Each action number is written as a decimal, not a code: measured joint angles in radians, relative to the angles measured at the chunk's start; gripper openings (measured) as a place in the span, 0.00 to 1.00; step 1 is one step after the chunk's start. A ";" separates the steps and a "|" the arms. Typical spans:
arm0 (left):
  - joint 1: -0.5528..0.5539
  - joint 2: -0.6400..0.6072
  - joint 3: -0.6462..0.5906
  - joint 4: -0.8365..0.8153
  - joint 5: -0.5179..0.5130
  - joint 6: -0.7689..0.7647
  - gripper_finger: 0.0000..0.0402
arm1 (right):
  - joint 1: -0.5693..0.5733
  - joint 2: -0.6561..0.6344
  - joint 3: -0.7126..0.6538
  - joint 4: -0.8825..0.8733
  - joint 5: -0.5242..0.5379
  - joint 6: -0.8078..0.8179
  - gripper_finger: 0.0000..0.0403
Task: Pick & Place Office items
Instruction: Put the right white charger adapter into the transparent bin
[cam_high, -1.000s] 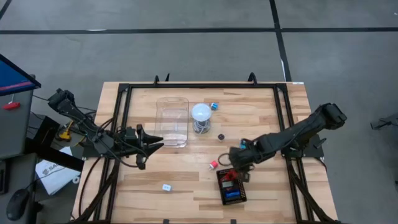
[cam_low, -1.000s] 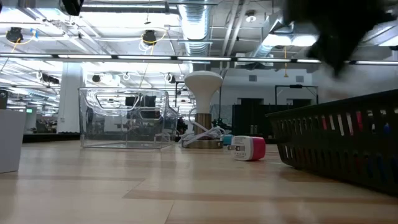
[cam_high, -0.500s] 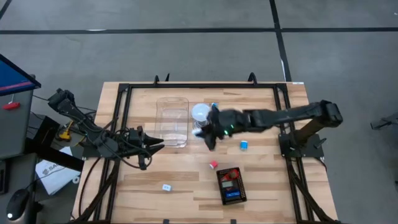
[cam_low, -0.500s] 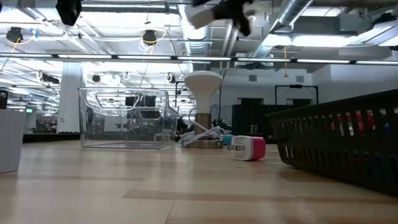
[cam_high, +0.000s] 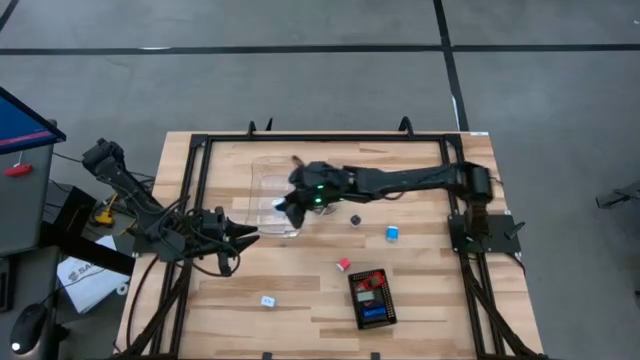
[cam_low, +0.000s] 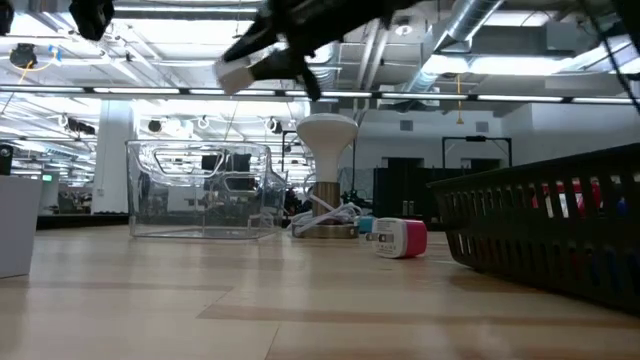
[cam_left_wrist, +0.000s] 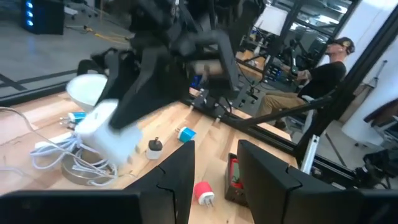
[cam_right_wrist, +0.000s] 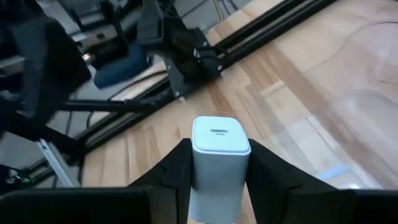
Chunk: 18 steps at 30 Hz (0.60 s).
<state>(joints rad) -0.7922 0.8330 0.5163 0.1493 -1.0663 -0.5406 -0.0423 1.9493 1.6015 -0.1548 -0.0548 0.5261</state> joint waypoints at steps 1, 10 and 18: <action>-0.006 -0.001 0.000 0.000 -0.008 -0.003 0.29 | 0.000 0.034 0.050 -0.046 -0.001 -0.013 0.27; -0.046 -0.002 0.000 -0.001 -0.076 -0.017 0.29 | 0.010 0.244 0.388 -0.376 0.022 -0.109 0.27; -0.054 -0.002 0.000 -0.011 -0.089 -0.016 0.29 | 0.005 0.299 0.438 -0.433 0.049 -0.138 0.27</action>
<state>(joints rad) -0.8467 0.8310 0.5163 0.1387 -1.1553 -0.5568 -0.0368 2.2487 2.0395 -0.5876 -0.0054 0.3884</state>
